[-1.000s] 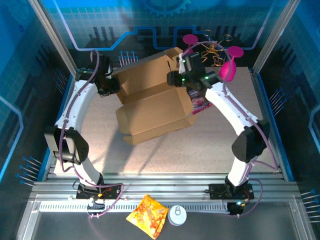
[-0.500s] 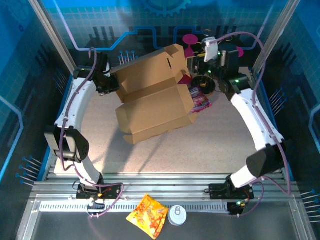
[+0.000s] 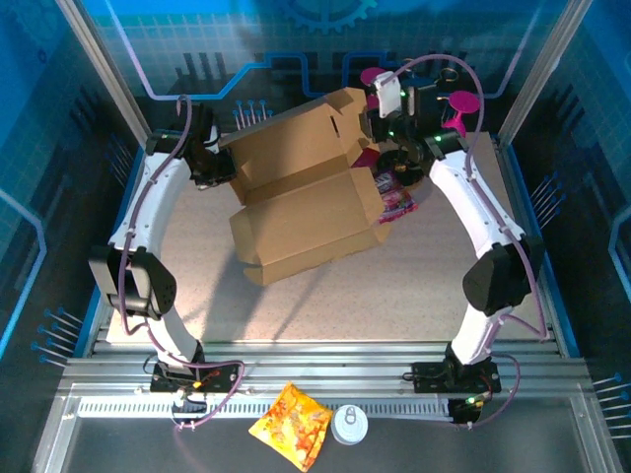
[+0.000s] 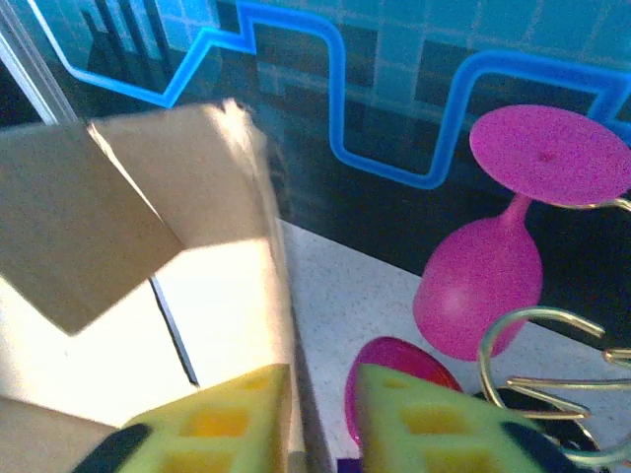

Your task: Fold the paper box

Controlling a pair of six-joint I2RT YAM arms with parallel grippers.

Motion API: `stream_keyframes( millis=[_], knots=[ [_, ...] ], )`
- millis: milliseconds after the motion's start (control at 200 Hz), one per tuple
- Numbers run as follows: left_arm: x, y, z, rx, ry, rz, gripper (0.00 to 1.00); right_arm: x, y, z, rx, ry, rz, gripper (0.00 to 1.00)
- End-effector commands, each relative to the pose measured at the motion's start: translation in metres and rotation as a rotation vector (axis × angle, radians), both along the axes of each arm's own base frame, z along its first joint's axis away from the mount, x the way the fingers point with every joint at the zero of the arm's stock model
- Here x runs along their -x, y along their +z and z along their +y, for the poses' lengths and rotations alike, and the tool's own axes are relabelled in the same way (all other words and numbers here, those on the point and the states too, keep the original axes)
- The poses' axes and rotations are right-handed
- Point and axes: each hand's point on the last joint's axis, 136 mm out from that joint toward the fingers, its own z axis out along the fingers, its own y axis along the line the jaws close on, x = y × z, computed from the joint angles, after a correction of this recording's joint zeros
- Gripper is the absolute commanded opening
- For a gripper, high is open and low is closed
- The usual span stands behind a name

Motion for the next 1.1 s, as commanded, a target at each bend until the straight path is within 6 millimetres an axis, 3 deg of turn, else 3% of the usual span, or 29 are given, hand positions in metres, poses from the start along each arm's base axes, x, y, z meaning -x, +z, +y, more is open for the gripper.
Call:
stream_keyframes(
  millis=[0, 50, 245, 375, 700, 845, 961, 1061, 1096],
  knots=[
    [-0.001, 0.008, -0.001, 0.031, 0.001, -0.005, 0.00, 0.000, 0.004, 0.012, 0.073, -0.007, -0.030, 0.12],
    [-0.002, 0.008, 0.000, 0.033, 0.010, -0.003, 0.00, 0.002, 0.003, 0.012, 0.127, -0.042, -0.045, 0.00],
    [-0.003, 0.006, 0.000, 0.055, 0.056, 0.012, 0.00, 0.026, 0.019, 0.010, 0.306, -0.215, -0.183, 0.00],
    [-0.003, 0.007, -0.001, 0.069, 0.076, 0.014, 0.00, 0.037, 0.026, 0.023, 0.404, -0.276, -0.255, 0.00],
    [-0.004, 0.010, -0.005, 0.082, 0.082, 0.001, 0.00, 0.057, 0.025, 0.084, 0.507, -0.204, -0.350, 0.00],
    [-0.005, 0.014, -0.007, 0.093, 0.077, -0.013, 0.00, 0.063, 0.007, 0.106, 0.525, -0.156, -0.333, 0.00],
    [-0.006, 0.017, -0.010, 0.106, 0.062, -0.028, 0.00, 0.068, -0.001, 0.115, 0.493, -0.105, -0.291, 0.00],
    [-0.005, 0.017, -0.011, 0.114, 0.042, -0.036, 0.00, 0.072, 0.010, 0.113, 0.433, -0.075, -0.264, 0.00],
    [-0.005, 0.016, -0.010, 0.118, 0.037, -0.040, 0.00, 0.074, 0.017, 0.112, 0.404, -0.051, -0.247, 0.06]
  ],
)
